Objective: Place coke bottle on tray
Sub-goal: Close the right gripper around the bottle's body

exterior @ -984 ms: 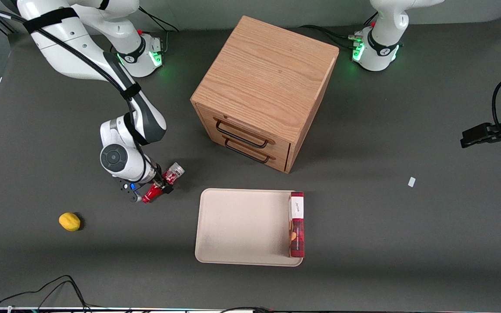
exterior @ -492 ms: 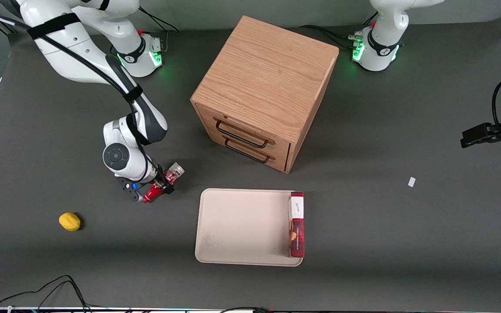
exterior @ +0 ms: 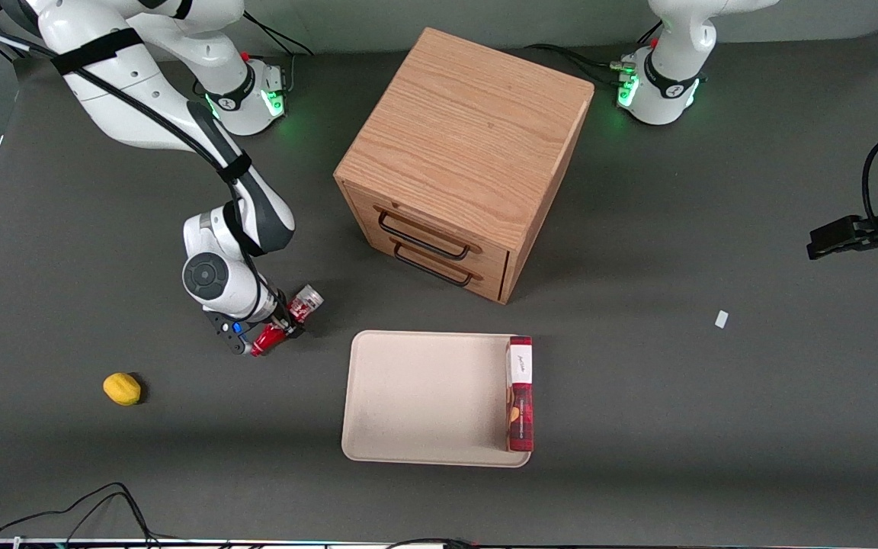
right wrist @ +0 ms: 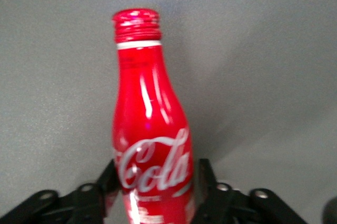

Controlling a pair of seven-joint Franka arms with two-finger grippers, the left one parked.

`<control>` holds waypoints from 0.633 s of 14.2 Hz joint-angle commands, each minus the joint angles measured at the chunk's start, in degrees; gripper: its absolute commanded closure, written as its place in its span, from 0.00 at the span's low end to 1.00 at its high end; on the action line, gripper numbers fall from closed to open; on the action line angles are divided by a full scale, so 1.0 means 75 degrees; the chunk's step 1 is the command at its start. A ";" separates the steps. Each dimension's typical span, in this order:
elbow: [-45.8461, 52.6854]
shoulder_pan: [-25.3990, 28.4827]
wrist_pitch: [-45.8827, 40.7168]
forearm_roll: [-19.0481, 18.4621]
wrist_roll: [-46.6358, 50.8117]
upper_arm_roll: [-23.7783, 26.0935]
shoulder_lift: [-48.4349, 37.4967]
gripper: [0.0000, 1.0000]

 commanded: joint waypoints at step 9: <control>0.1468 -0.0058 -0.2369 -0.0143 -0.0507 0.0227 -0.0840 0.87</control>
